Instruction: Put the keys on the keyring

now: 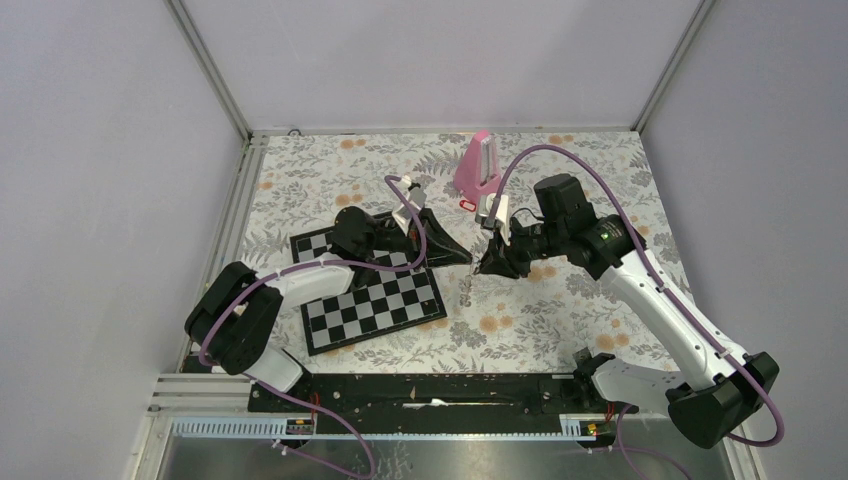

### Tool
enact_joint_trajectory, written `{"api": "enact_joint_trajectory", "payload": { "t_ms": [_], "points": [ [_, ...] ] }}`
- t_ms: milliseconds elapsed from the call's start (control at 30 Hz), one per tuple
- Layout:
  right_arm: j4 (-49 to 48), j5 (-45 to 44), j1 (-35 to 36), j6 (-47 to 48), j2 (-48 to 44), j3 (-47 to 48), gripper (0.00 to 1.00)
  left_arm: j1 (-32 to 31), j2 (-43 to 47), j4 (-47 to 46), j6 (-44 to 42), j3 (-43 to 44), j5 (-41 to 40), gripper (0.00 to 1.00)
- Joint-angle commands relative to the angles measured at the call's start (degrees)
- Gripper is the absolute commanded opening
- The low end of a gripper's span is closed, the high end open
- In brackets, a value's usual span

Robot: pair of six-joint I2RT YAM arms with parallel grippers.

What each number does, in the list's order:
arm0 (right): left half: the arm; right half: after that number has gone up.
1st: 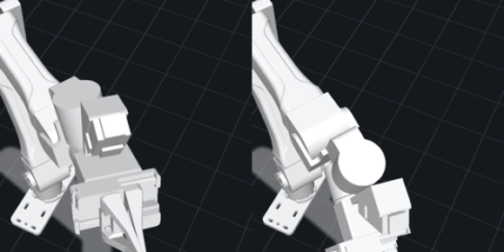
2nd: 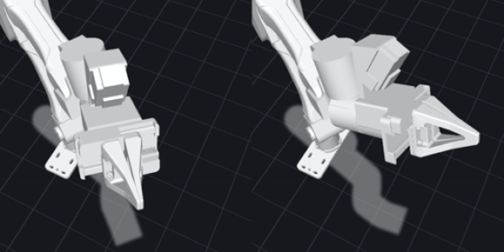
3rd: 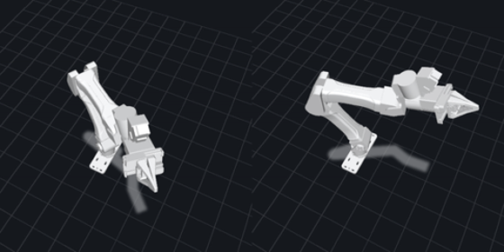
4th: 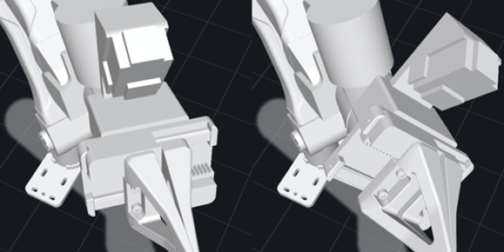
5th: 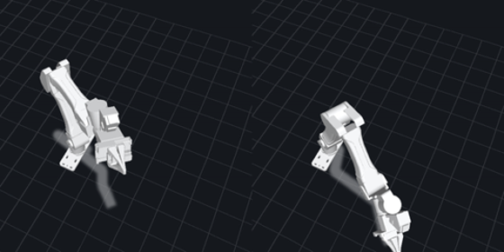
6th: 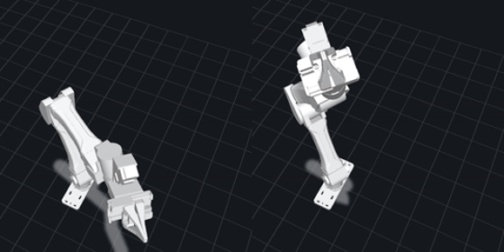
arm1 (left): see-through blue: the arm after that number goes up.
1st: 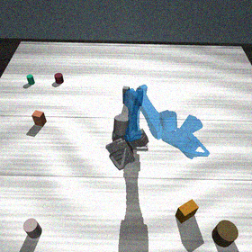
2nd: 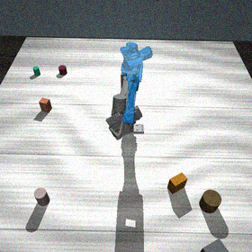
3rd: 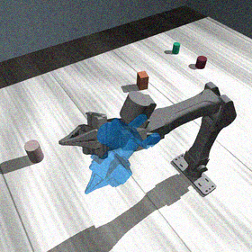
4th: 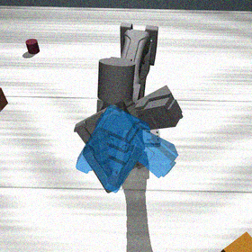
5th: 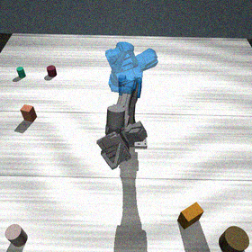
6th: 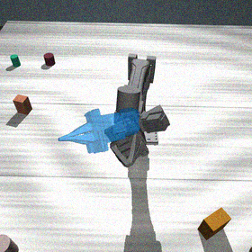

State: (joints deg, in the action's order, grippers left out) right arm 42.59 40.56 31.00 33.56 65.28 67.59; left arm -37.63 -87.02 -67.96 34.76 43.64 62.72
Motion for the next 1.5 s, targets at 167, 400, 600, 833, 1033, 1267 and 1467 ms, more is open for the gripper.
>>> {"api": "enact_joint_trajectory", "payload": {
  "t_ms": [167,400,600,833,1033,1267,1467],
  "points": [
    [-3.42,4.39,-0.26,0.56,-1.75,-1.64,0.07,0.01,1.09,-10.17,5.66,-0.68,-3.69,0.0],
    [-4.68,6.03,-0.24,-0.16,-1.33,-3.08,0.02,0.01,0.57,-12.16,8.09,-0.6,-5.05,0.0],
    [-5.58,8.22,-0.24,-1.12,-0.19,-2.98,0.01,-0.22,0.49,-12.61,8.22,-1.22,-4.86,0.0],
    [-6.25,10.06,-0.24,-2.63,1.03,-2.36,0.11,-0.61,-0.04,-12.96,8.14,-1.12,-4.64,0.0],
    [-6.21,7.02,-1.21,-2.33,-2.44,-2.49,0.32,-0.52,-0.09,-13.43,8.28,-1.34,-4.39,0.0],
    [-5.92,5.79,-3.35,-2.12,-6.19,-1.05,0.42,-0.52,-0.17,-13.86,8.74,-1.13,-3.77,0.0],
    [-5.78,8.49,-3.41,-2.29,-4.17,1.03,0.39,-0.52,-0.21,-13.86,8.74,-1.17,-3.32,0.0]
  ]
}}
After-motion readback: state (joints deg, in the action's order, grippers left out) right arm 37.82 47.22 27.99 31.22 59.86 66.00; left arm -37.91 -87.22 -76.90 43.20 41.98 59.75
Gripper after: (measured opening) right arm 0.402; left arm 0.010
